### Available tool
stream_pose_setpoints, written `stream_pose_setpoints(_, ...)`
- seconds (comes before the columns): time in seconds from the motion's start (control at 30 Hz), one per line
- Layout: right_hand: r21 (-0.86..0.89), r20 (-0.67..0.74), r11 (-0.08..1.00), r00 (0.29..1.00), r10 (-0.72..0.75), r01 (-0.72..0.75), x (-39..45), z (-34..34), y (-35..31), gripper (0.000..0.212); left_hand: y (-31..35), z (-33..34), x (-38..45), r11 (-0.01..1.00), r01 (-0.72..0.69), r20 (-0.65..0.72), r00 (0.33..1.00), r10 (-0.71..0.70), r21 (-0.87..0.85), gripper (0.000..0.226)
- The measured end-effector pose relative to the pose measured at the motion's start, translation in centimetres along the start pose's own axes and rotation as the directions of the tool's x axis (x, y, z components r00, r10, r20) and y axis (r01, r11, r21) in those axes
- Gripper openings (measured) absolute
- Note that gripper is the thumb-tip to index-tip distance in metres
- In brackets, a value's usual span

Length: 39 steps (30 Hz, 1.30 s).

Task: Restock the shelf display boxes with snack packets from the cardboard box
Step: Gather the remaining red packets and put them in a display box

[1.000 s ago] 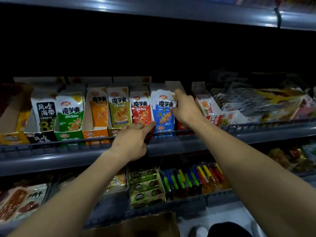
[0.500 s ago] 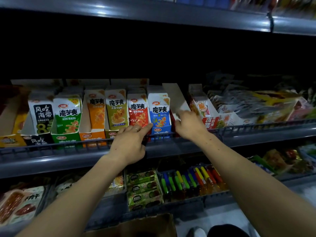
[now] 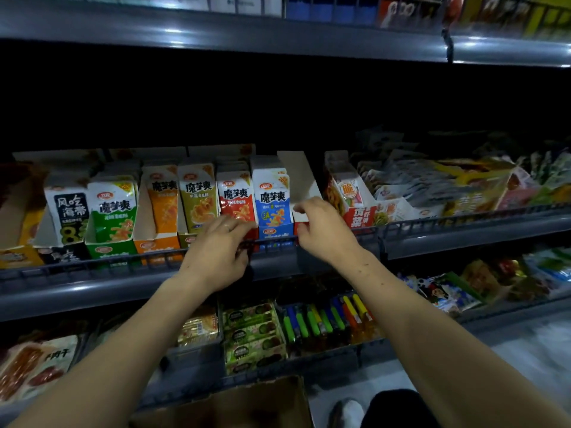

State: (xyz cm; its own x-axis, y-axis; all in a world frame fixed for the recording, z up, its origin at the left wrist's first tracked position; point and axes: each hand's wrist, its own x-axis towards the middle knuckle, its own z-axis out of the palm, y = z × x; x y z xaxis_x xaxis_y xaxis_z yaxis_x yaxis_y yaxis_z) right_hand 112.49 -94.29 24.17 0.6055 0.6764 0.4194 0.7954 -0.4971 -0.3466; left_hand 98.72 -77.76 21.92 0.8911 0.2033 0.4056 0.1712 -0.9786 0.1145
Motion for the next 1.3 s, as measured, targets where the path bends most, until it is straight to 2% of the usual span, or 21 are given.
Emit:
stream_pose_setpoints(0.03, 0.050, -0.045, 0.999, 0.999, -0.012, 0.014, -0.8, -0.1, -0.5, 0.032, 0.0, -0.3, -0.6, 0.999, -0.027, -0.098, 0.995, 0.024, -0.026, 0.051)
stream_pose_setpoints(0.1, 0.171, -0.011, 0.985, 1.000, -0.004, 0.006, -3.0, 0.6, -1.5, 0.022, 0.1, -0.7, -2.8, 0.990, -0.052, -0.224, 0.974, 0.022, -0.127, 0.039)
stream_pose_setpoints(0.17, 0.257, 0.117, 0.966, 0.993, 0.011, -0.041, -5.8, 2.3, -2.6, 0.015, 0.2, -0.1, -6.2, 0.965, -0.023, -0.219, 0.975, -0.036, -0.262, 0.031)
stream_pose_setpoints(0.3, 0.287, 0.335, 0.954, 0.942, -0.010, -0.092, -12.0, 7.4, -4.7, 0.012, -0.9, 3.8, -14.2, 0.903, 0.111, 0.023, 0.994, -0.111, -0.414, 0.023)
stream_pose_setpoints(0.37, 0.279, 0.446, 0.953, 0.895, -0.018, -0.120, -14.9, 10.4, -5.8, 0.011, -2.2, 6.3, -18.4, 0.880, 0.233, 0.207, 0.965, -0.159, -0.414, 0.019)
stream_pose_setpoints(0.5, 0.262, 0.607, 0.941, 0.795, 0.013, -0.216, -20.4, 16.6, -6.8, 0.011, -4.8, 10.6, -25.7, 0.903, 0.404, 0.507, 0.815, -0.280, -0.150, 0.024)
stream_pose_setpoints(0.67, 0.221, 0.759, 0.937, 0.652, 0.009, -0.270, -25.9, 22.4, -7.3, 0.013, -6.7, 15.3, -32.7, 0.884, 0.467, 0.789, 0.549, -0.276, -0.016, 0.030)
stream_pose_setpoints(0.73, 0.208, 0.806, 0.933, 0.591, 0.006, -0.294, -27.4, 23.7, -7.3, 0.012, -6.9, 17.5, -34.8, 0.866, 0.500, 0.855, 0.447, -0.264, 0.006, 0.028)
stream_pose_setpoints(0.8, 0.191, 0.842, 0.929, 0.540, 0.011, -0.317, -28.6, 24.7, -6.9, 0.012, -6.6, 19.6, -36.0, 0.856, 0.516, 0.885, 0.387, -0.260, 0.026, 0.028)
stream_pose_setpoints(0.9, 0.150, 0.879, 0.915, 0.475, 0.051, -0.375, -29.9, 25.8, -6.2, 0.013, -6.2, 22.8, -37.3, 0.838, 0.539, 0.910, 0.299, -0.287, 0.087, 0.045)
stream_pose_setpoints(1.0, 0.133, 0.873, 0.901, 0.480, 0.090, -0.412, -30.4, 25.9, -5.5, 0.011, -5.5, 25.2, -38.3, 0.784, 0.610, 0.899, 0.271, -0.344, 0.116, 0.056)
stream_pose_setpoints(1.07, 0.137, 0.866, 0.891, 0.490, 0.104, -0.432, -30.4, 25.6, -5.1, 0.012, -5.2, 26.5, -38.9, 0.812, 0.573, 0.857, 0.358, -0.370, 0.111, 0.061)
stream_pose_setpoints(1.1, 0.137, 0.867, 0.880, 0.486, 0.115, -0.454, -30.3, 25.6, -4.9, 0.012, -4.9, 26.5, -38.9, 0.813, 0.570, 0.855, 0.359, -0.375, 0.117, 0.059)
stream_pose_setpoints(1.2, 0.106, 0.865, 0.842, 0.467, 0.185, -0.529, -30.2, 25.9, -4.1, 0.008, -5.3, 25.9, -39.5, 0.772, 0.627, 0.867, 0.322, -0.380, 0.106, 0.050)
stream_pose_setpoints(1.27, 0.079, 0.840, 0.823, 0.481, 0.249, -0.563, -30.0, 26.4, -3.5, 0.007, -6.2, 25.5, -39.3, 0.766, 0.638, 0.858, 0.346, -0.380, 0.082, 0.029)
stream_pose_setpoints(1.3, 0.074, 0.833, 0.810, 0.483, 0.271, -0.582, -29.8, 26.7, -3.4, 0.010, -6.6, 25.3, -39.1, 0.690, 0.724, 0.855, 0.347, -0.385, 0.017, 0.021)
